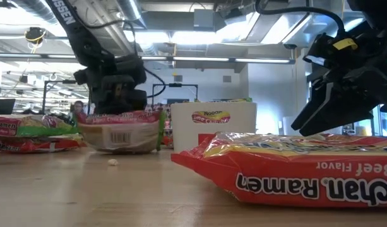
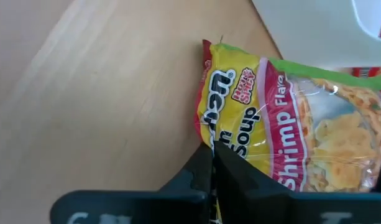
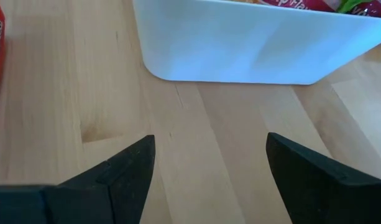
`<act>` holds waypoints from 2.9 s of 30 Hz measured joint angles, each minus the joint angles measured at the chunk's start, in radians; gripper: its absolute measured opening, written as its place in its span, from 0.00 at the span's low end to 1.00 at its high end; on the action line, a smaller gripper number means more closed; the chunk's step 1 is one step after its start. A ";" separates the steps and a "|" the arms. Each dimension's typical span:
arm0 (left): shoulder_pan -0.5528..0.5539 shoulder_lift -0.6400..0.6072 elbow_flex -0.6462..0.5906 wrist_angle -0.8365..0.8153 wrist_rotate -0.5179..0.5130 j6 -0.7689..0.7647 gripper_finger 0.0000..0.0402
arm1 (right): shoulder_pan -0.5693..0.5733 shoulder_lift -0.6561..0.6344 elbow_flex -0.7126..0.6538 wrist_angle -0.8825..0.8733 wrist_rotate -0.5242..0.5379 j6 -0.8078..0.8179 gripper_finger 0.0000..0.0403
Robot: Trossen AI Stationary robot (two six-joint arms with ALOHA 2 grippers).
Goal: Sort Maruchan noodles
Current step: Put the green noodle pack into the white bin
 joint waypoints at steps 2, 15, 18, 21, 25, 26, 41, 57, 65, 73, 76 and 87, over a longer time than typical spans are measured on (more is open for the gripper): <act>-0.027 -0.037 0.013 -0.014 -0.040 -0.005 0.01 | 0.000 0.000 0.002 0.000 -0.014 0.029 0.71; -0.327 -0.250 0.104 -0.206 -0.346 -0.114 0.00 | 0.001 0.000 0.069 0.009 -0.178 0.159 0.71; -0.418 -0.280 0.114 -0.199 -0.416 -0.156 0.00 | 0.004 0.000 0.075 0.061 -0.212 0.182 0.71; -0.515 -0.293 0.131 -0.198 -0.487 -0.194 0.00 | 0.035 0.000 0.075 0.179 -0.213 0.175 0.71; -0.654 -0.291 0.144 -0.128 -0.602 -0.242 0.00 | 0.099 0.002 0.076 0.342 -0.145 0.149 0.71; -0.684 -0.286 0.145 -0.084 -0.633 -0.247 0.00 | 0.115 0.009 0.076 0.391 -0.123 0.139 0.71; -0.882 -0.203 0.148 0.415 -0.955 -0.149 0.00 | 0.176 0.256 0.105 0.867 0.045 -0.004 0.71; -0.881 -0.068 0.146 0.619 -1.000 -0.097 0.00 | 0.143 0.328 0.208 0.867 0.095 0.002 0.71; -0.860 -0.056 0.146 0.726 -0.891 -0.030 0.00 | 0.117 0.346 0.235 0.871 0.143 -0.013 0.68; -0.853 -0.044 0.145 0.747 -0.870 0.004 0.02 | 0.104 0.429 0.346 0.831 0.070 -0.094 0.35; -0.854 -0.046 0.146 0.757 -0.840 0.016 0.06 | 0.104 0.440 0.364 0.790 0.069 -0.115 0.22; -0.850 -0.122 0.146 0.648 -0.773 0.073 0.38 | 0.105 0.426 0.364 0.763 0.035 -0.213 0.22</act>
